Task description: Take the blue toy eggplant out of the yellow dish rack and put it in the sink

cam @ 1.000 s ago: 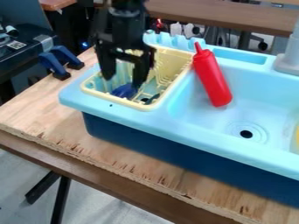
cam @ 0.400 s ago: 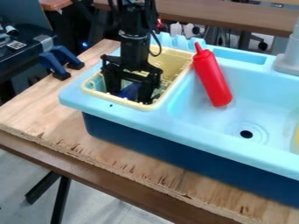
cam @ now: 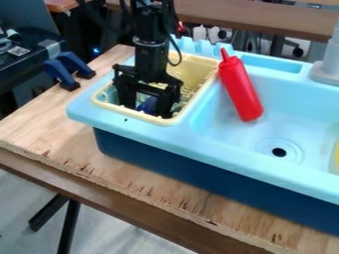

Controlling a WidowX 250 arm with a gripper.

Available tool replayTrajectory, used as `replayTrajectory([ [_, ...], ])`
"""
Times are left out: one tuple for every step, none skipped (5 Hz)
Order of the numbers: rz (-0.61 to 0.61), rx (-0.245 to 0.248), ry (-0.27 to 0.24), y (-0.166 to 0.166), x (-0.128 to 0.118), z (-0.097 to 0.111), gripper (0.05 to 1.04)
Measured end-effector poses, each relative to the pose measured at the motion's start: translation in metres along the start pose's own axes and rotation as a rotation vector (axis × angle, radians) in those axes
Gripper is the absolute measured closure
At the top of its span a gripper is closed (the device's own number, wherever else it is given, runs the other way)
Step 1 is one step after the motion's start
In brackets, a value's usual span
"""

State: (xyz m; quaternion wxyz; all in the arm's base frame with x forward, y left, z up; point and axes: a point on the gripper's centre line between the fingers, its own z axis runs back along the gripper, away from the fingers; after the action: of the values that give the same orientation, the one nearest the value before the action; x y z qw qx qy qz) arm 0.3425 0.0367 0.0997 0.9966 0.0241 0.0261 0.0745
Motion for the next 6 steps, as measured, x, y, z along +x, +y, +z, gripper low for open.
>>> replayTrajectory([
  [-0.006,-0.012,-0.021,-0.001,0.000,0.001,0.405],
  [-0.023,-0.017,-0.039,-0.003,0.000,0.004,0.437],
  [-0.051,-0.045,-0.069,-0.017,-0.004,0.014,0.437],
  [-0.111,-0.007,-0.138,-0.034,-0.011,0.048,0.437],
  [-0.175,-0.002,-0.209,-0.050,-0.014,0.080,0.437],
  [-0.246,0.026,-0.319,-0.072,-0.023,0.118,0.437],
])
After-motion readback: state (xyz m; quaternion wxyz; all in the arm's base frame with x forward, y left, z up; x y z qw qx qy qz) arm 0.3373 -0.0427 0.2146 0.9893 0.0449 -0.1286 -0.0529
